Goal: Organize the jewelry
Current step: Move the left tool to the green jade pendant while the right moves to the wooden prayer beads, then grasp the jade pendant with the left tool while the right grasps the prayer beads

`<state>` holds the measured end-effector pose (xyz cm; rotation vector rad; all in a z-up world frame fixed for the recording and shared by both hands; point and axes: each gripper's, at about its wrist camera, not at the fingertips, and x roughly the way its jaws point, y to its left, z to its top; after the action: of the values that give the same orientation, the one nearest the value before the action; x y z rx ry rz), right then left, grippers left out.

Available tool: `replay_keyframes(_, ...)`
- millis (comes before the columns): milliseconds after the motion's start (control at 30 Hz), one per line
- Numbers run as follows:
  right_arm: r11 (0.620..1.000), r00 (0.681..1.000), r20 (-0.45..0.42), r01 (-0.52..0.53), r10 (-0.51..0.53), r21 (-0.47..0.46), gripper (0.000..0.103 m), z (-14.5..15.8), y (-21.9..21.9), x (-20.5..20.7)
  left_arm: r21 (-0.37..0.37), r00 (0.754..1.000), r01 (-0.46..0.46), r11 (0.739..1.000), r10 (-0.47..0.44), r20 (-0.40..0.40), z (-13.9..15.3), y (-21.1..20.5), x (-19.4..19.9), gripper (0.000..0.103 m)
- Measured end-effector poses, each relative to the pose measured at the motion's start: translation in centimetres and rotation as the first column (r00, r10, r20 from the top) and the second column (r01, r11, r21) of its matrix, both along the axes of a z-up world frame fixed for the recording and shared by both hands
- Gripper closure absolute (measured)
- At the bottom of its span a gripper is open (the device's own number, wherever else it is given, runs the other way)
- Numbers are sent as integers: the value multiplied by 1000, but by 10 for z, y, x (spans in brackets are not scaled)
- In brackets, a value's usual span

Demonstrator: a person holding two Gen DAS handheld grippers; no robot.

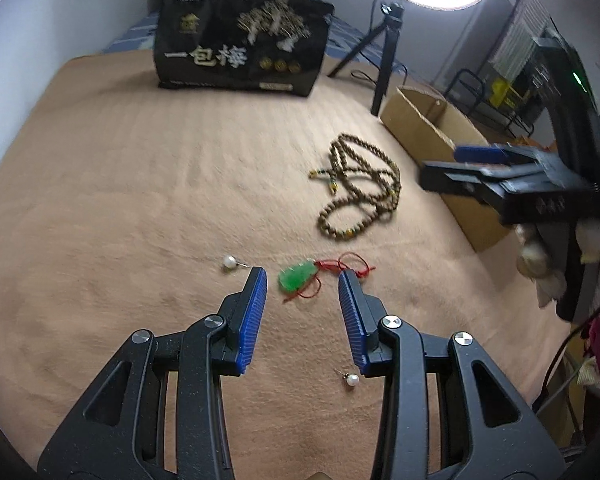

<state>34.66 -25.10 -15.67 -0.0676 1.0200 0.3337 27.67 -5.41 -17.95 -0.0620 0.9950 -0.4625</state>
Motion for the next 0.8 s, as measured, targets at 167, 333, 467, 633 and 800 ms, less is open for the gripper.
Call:
replay_keyframes(167,1000,998,-64,3,-3,1,0,-16,12,23,-2,999,30,1000,-30,-20,-14,-6,4,65)
replay_keyframes(333,1000,989,-145,25,-27,-18,0,-39,21,46,-17,999,23,1000,-23,-32,-23,-4,12,65)
replay_keyframes(467,997,977,-198,77,-75,0,0,-54,18,59,-20,999,25,999,-26,-36,-28,-4,17,65)
replay_keyframes(633,989,958,-249,143,-144,-21,0,-70,13,69,-11,999,38,999,-38,-34,-32,-7,21,65)
replay_keyframes(800,989,957,-253,133,-144,-60,0,-75,17,70,10,998,51,999,-51,-35,-39,-14,24,65)
